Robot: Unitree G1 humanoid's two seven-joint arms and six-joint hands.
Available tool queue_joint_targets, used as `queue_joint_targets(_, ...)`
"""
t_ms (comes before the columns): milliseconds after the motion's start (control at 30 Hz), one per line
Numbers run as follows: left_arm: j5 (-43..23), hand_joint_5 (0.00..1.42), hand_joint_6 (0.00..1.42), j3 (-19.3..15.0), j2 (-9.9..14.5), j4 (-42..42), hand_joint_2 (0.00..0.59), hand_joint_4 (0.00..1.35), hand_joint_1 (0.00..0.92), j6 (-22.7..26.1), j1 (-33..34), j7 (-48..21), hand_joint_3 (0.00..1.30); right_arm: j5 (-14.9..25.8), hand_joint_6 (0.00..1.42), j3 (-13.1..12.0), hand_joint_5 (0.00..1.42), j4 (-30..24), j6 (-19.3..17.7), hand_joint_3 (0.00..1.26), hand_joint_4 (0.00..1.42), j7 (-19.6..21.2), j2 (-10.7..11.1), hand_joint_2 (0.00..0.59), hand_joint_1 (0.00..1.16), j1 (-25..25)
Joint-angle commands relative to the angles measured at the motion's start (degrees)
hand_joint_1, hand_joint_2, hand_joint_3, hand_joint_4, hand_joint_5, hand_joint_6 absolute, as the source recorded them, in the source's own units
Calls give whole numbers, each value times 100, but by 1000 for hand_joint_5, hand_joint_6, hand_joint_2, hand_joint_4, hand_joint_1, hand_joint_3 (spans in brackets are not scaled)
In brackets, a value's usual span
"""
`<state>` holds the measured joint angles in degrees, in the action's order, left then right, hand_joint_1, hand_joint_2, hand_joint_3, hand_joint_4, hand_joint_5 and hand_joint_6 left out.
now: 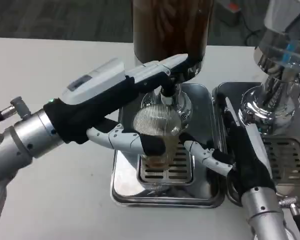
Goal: Grasp the cup under the faucet to collect the drink, then remove the cup.
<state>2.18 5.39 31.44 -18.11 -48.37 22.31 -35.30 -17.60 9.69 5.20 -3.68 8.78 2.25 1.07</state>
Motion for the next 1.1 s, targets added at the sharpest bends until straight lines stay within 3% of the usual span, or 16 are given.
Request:
queue_joint_targets(33, -41, 92, 50, 26, 38, -18, 59, 0, 0, 20, -36, -10, 25, 117, 0, -41, 0, 342, -383, 0, 0, 136, -105, 179, 736, -66)
queue_joint_targets(233, -27, 91, 44, 7, 52, -4, 59, 0, 0, 31, -53, 8, 25, 180, 0, 35, 0, 612, -678, 0, 0, 51, -153, 176, 738, -179)
queue_joint_targets(567, 57, 91, 42, -49, 38, 27, 59, 0, 0, 67, -116, 153, 25, 140, 0, 105, 0, 969, -688, 0, 0, -62, -120, 175, 738, -470)
queue_joint_targets(1100, -252, 71, 10, -735, -98, -290, 86, 0, 0, 211, -207, 850, 16, 38, 0, 80, 0, 596, -670, 0, 0, 50, -89, 185, 732, -102)
